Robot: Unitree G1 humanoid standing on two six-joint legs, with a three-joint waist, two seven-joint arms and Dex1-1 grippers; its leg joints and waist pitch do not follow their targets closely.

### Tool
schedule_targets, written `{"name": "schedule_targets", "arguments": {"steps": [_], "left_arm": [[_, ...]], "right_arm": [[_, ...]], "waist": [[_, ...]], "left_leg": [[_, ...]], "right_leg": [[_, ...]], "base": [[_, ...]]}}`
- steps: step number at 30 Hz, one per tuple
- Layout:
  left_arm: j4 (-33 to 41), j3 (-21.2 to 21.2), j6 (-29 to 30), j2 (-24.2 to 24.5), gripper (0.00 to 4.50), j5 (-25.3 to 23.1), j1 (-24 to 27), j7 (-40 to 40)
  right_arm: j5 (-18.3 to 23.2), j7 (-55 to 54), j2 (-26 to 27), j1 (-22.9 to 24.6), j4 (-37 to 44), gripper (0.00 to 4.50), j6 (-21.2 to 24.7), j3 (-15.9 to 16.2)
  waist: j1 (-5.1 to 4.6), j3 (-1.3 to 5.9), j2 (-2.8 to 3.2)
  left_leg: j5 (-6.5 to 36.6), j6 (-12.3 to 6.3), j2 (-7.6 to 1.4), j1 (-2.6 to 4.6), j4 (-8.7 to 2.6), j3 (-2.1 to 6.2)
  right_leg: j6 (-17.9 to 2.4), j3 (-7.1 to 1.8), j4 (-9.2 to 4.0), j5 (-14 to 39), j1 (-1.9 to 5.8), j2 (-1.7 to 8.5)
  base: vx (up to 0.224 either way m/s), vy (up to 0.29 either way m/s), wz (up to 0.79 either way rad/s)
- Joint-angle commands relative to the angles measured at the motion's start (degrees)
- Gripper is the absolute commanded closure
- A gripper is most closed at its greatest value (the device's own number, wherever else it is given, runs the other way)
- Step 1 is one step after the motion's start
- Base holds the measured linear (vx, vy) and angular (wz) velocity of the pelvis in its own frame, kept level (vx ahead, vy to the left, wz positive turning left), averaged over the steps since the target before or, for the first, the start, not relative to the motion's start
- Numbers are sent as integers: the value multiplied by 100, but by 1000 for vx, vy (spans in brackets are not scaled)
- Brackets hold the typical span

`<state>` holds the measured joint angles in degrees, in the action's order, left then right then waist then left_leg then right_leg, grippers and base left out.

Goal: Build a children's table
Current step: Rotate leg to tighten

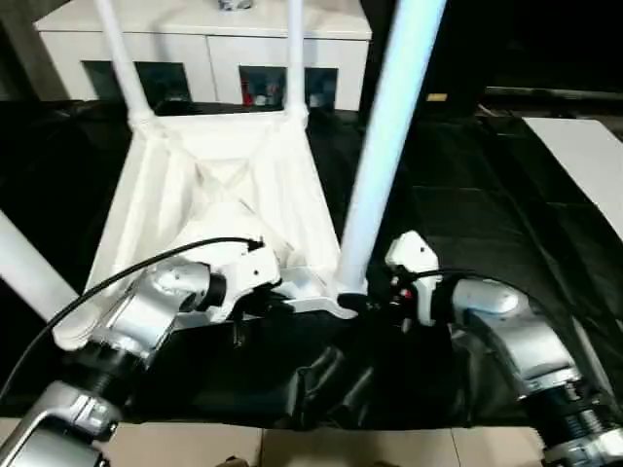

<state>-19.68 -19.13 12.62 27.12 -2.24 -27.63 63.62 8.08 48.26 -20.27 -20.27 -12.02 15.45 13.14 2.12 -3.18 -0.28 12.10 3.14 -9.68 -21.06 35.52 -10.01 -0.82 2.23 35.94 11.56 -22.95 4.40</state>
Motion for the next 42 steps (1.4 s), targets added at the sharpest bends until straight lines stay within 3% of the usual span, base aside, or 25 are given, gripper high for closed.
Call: {"name": "schedule_targets", "arguments": {"steps": [1, 3, 8, 10, 12, 14, 16, 19, 23, 25, 30, 34, 37, 39, 42], "left_arm": [[27, 69, 140, -237, 450, 112, 151, -340], [-29, 227, 435, -620, 450, 191, 123, -824], [-412, 380, 860, -1594, 450, -2, -218, -2171], [-533, 410, 849, -1766, 450, -69, -308, -2455], [-811, 410, 753, -2074, 450, -226, -502, -2985], [-1158, 294, 494, -2380, 450, -518, -740, -3513], [-1256, 234, 381, -2413, 450, -616, -800, -3579], [-1151, 165, 312, -2232, 450, -656, -732, -3367], [-624, 66, 249, -1722, 450, -667, -444, -2772], [-446, 51, 208, -1509, 450, -650, -326, -2507], [-8, -58, -33, -853, 450, -379, 36, -1490], [457, -268, -180, -288, 450, 53, 354, -246], [530, -219, -35, -272, 450, 135, 362, -166], [590, -215, 0, -234, 450, 187, 356, -65], [581, -218, -26, -220, 450, 199, 347, -50]], "right_arm": [[-198, -621, 130, -12, -235, 180, 7, -211], [-361, -1479, 508, -60, -485, 180, 42, -371], [-555, -3618, 1504, -357, -1273, 181, 251, -860], [-532, -3917, 1677, -423, -1407, 181, 203, -950], [-548, -4290, 1973, -566, -1670, 181, 44, -976], [-556, -4321, 2357, -766, -1978, 181, -161, -841], [-518, -4032, 2438, -792, -1945, 181, -321, -740], [-574, -3623, 2238, -692, -1517, 112, -756, -580], [-433, -3395, 1764, -562, -921, 90, -562, -802], [-402, -3094, 1467, -481, -689, 67, -385, -822], [-231, -1373, 294, -4, -13, 67, -108, -526], [167, 145, -550, 471, 636, 67, -111, -131], [162, 199, -594, 454, 621, 67, -49, -105], [178, 194, -498, 370, 548, 67, -105, -71], [124, 64, -392, 294, 459, 67, -165, -74]], "waist": [[24, 337, -33], [-30, 318, -44], [-80, 316, -33], [-71, 335, -31], [-23, 368, -15], [-16, 369, -2], [5, 372, -1], [45, 384, -7], [48, 373, -30], [24, 360, -21], [71, 358, 5], [105, 382, 6], [81, 368, 5], [91, 360, 0], [112, 355, 0]], "left_leg": [[826, -218, -316, 27, -501, 102], [1007, -109, -303, 16, -519, 111], [1118, 12, -278, 42, -524, 105], [1085, 20, -269, 53, -507, 98], [862, -55, -274, 35, -503, 101], [883, -106, -269, 70, -497, 81], [814, -173, -271, 38, -505, 90], [706, -269, -282, 30, -497, 87], [749, -331, -297, -9, -515, 104], [802, -328, -304, -3, -518, 100], [815, -364, -328, 39, -504, 83], [545, -569, -346, 9, -493, 86], [566, -629, -340, 28, -493, 68], [741, -519, -351, 58, -505, 65], [778, -405, -352, 63, -517, 67]], "right_leg": [[-1357, -242, -414, 861, 285, 393], [-1244, -243, -464, 1335, 276, 396], [-1072, -254, -526, 1809, 214, 377], [-1045, -264, -539, 1699, 214, 379], [-1047, -255, -488, 1145, 252, 366], [-1103, -252, -497, 964, 223, 355], [-1124, -243, -484, 824, 266, 367], [-1108, -237, -458, 590, 284, 376], [-1061, -225, -455, 752, 314, 388], [-1054, -228, -473, 850, 291, 384], [-1094, -237, -468, 797, 275, 362], [-1315, -228, -382, 85, 314, 371], [-1486, -218, -393, 71, 286, 371], [-1469, -222, -432, 490, 271, 386], [-1400, -229, -437, 672, 265, 383]], "base": [[0, 0, 0], [0, 0, 0], [0, 0, 0], [0, 0, 0], [0, 0, 0], [0, 0, 0], [0, 0, 0], [0, 0, 0], [0, 0, 0], [0, 0, 0], [0, 0, 0], [0, 0, 0], [0, 0, 0], [0, 0, 0], [0, 0, 0]]}}
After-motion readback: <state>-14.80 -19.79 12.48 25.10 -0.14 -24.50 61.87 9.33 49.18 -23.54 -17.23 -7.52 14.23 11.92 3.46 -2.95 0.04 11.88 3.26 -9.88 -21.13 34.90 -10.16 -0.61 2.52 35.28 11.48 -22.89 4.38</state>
